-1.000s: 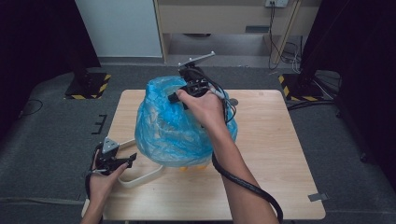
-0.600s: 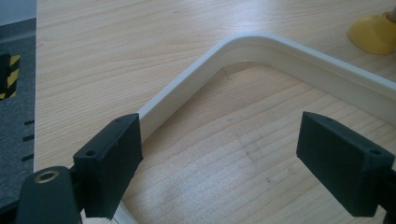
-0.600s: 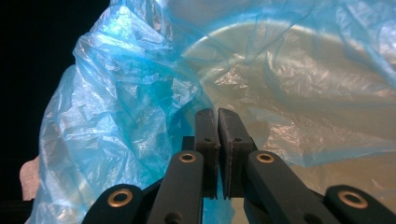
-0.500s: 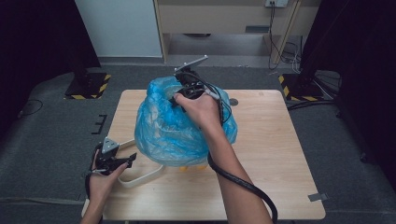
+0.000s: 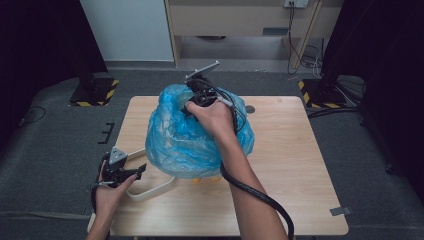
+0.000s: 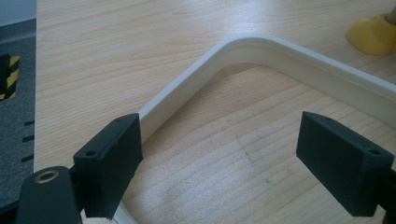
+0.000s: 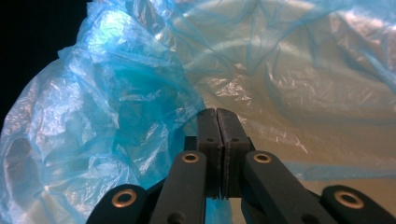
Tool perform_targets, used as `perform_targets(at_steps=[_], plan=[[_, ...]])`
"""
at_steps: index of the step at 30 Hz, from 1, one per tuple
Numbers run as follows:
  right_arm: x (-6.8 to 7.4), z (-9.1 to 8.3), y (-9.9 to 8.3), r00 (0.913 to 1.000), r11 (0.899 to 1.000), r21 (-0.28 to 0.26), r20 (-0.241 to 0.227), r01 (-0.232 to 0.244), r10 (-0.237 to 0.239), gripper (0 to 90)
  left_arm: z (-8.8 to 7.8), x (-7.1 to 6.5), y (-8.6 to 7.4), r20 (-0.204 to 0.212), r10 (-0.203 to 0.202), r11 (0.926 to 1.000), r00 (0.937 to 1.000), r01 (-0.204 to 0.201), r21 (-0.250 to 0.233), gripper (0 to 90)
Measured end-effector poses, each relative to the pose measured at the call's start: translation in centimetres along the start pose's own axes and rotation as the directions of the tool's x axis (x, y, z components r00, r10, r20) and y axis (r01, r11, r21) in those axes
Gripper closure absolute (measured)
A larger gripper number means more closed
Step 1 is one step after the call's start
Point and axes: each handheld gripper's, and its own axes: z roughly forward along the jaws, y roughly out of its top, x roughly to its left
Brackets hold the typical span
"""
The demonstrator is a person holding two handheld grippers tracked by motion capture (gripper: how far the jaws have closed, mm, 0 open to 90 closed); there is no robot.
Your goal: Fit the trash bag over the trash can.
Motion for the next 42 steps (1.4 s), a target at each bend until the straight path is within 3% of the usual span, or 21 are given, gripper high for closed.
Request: perform_targets(at_steps=[16,25,30,42], plan=[[-0.5,0.5,0.0,0.9996,1.000,0.022,0.022,-0.019,0.018,89.7,0.0,0.0,0.0,0.000,0.001,1.0000,1.0000,-0.001,-0.001,13.9],[-0.6,-1.0,0.5,0.9989,0.998,-0.055,0.042,-0.020,0.022,90.0,0.0,0.0,0.0,-0.001,-0.001,1.0000,1.0000,0.001,-0.002,14.0],[-1.2,-1.6,0.5,0.9962,0.996,-0.079,0.069,-0.046,0.052,90.0,0.0,-0.1,0.0,0.001,-0.001,1.0000,1.0000,0.001,-0.002,14.0],[-1.8,-0.1,0.3,0.9926,0.997,-0.050,0.105,-0.055,0.060,90.0,-0.1,0.0,-0.1,0.000,-0.006,1.0000,1.0000,0.006,-0.004,14.0]])
